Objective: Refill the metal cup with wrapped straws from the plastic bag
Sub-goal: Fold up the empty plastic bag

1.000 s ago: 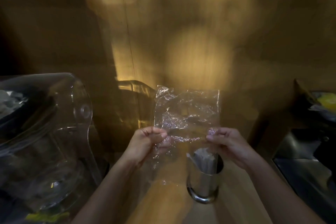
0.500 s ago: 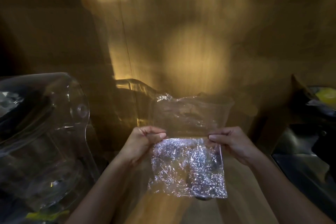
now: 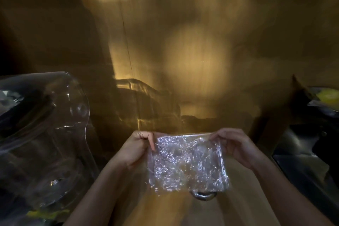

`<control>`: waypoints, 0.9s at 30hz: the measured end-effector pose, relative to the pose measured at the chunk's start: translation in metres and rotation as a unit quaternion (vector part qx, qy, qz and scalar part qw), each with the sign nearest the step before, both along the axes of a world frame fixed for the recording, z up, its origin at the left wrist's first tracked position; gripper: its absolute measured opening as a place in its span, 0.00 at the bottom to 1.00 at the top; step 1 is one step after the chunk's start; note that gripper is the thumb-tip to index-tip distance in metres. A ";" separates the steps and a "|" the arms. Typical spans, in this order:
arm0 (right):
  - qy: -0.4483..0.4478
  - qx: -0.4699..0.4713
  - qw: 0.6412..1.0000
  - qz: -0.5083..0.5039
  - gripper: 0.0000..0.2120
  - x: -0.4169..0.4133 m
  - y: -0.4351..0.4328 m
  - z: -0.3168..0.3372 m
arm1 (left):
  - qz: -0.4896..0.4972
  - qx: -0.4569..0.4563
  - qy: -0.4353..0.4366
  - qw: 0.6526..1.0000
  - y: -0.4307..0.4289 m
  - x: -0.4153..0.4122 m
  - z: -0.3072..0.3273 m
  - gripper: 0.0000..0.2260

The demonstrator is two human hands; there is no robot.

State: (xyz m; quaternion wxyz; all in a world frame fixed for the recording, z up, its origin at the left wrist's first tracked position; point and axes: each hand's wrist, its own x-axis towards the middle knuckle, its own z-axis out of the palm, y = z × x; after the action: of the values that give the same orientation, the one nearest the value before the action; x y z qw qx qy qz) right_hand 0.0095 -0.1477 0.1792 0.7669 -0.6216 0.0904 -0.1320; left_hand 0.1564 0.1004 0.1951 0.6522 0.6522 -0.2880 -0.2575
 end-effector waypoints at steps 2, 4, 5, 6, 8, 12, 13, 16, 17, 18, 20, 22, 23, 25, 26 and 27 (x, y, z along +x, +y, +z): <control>0.009 -0.031 0.999 0.011 0.08 -0.001 0.003 0.003 | -0.022 -0.013 0.043 0.999 0.001 0.002 -0.004 0.22; 0.029 -0.124 0.992 0.007 0.17 -0.002 0.005 0.006 | 0.007 0.016 0.050 0.999 0.000 0.002 -0.008 0.22; 0.035 -0.158 0.987 0.012 0.20 -0.003 0.007 0.009 | 0.036 0.043 0.028 0.998 -0.001 0.002 -0.011 0.22; 0.037 -0.179 0.983 0.028 0.23 -0.004 0.008 0.011 | 0.067 0.067 0.002 0.995 -0.004 0.000 -0.013 0.20; 0.041 -0.204 0.975 0.072 0.27 -0.003 0.013 0.016 | 0.067 0.084 -0.012 0.994 -0.008 -0.007 -0.015 0.09; 0.055 -0.238 0.958 0.149 0.32 0.007 0.026 0.026 | -0.090 0.126 0.026 0.988 -0.020 -0.029 -0.018 0.27; 0.056 -0.238 0.956 0.163 0.32 0.010 0.029 0.028 | -0.112 0.124 0.028 0.986 -0.026 -0.035 -0.020 0.26; 0.059 -0.227 0.956 0.175 0.33 0.017 0.034 0.031 | -0.116 0.106 0.013 0.987 -0.037 -0.047 -0.029 0.11; 0.062 -0.228 0.958 0.166 0.34 0.018 0.034 0.031 | -0.098 0.101 0.012 0.990 -0.037 -0.048 -0.032 0.08; 0.066 -0.231 0.959 0.150 0.35 0.018 0.032 0.031 | -0.077 0.097 0.013 0.992 -0.035 -0.048 -0.033 0.06; 0.077 -0.231 0.964 0.104 0.35 0.016 0.027 0.025 | -0.032 0.073 0.028 0.996 -0.030 -0.047 -0.036 0.06; 0.082 -0.188 0.978 0.044 0.37 0.012 0.025 0.014 | 0.013 0.045 0.050 0.998 -0.025 -0.044 -0.039 0.04; 0.082 -0.154 0.985 0.009 0.38 0.011 0.027 0.007 | 0.033 0.030 0.063 0.997 -0.023 -0.044 -0.040 0.02; 0.075 -0.105 0.990 -0.059 0.38 0.010 0.034 -0.007 | 0.075 -0.003 0.087 0.993 -0.021 -0.043 -0.044 0.02; 0.068 -0.091 0.990 -0.086 0.35 0.010 0.039 -0.014 | 0.096 -0.021 0.104 0.990 -0.021 -0.043 -0.046 0.03; 0.062 -0.072 0.990 -0.100 0.33 0.010 0.044 -0.020 | 0.116 -0.038 0.127 0.984 -0.020 -0.043 -0.048 0.03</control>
State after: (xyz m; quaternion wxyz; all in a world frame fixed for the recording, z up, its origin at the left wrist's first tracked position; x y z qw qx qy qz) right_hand 0.0195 -0.1033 0.1593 0.6958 -0.6700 0.1903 -0.1753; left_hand 0.1138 0.0799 0.1472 0.7333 0.6181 -0.1348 -0.2490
